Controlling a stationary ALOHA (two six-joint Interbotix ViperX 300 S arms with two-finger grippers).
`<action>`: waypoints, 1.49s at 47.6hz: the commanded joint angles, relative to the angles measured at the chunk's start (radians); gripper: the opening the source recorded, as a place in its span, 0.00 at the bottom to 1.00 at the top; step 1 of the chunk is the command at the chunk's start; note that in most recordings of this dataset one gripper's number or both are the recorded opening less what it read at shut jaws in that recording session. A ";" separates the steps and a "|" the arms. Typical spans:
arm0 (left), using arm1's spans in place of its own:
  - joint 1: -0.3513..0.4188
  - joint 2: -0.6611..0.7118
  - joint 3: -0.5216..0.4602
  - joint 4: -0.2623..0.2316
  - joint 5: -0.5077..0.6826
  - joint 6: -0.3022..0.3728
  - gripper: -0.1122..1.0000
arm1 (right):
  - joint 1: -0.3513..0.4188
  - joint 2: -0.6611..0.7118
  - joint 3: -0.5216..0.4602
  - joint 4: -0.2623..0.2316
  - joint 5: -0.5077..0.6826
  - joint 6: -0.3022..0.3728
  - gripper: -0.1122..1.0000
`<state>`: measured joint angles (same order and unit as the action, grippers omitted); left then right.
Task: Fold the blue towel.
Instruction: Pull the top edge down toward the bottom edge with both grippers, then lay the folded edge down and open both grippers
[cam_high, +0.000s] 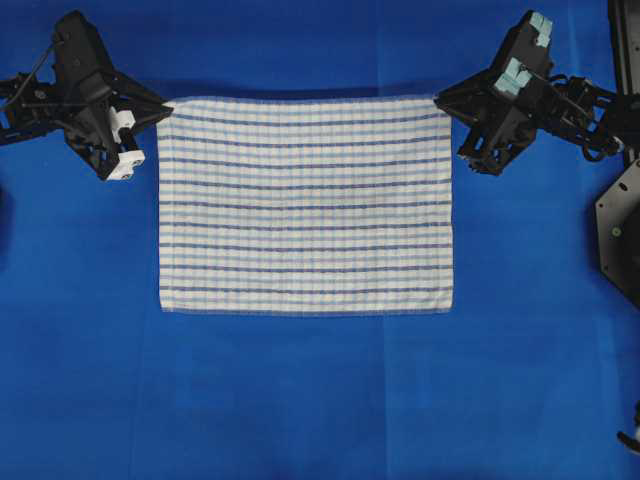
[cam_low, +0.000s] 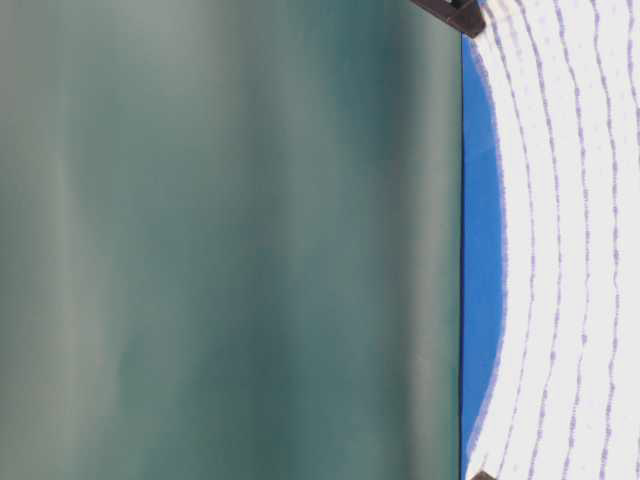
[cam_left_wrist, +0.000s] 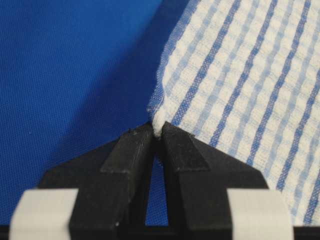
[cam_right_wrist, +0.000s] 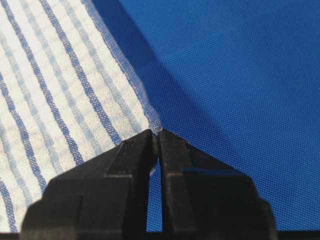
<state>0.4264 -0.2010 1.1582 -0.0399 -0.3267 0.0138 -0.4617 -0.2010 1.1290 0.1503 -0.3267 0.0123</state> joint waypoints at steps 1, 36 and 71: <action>-0.017 -0.021 -0.005 0.002 -0.005 -0.002 0.13 | 0.021 -0.021 -0.003 0.003 0.006 0.003 0.36; -0.512 -0.313 0.117 -0.002 -0.078 -0.222 0.13 | 0.431 -0.367 0.143 0.287 0.035 0.031 0.36; -0.641 -0.014 0.020 -0.002 -0.121 -0.258 0.13 | 0.690 -0.103 0.080 0.428 -0.081 0.031 0.36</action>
<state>-0.2102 -0.2347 1.2026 -0.0414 -0.4372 -0.2470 0.2117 -0.3221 1.2333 0.5752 -0.3958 0.0460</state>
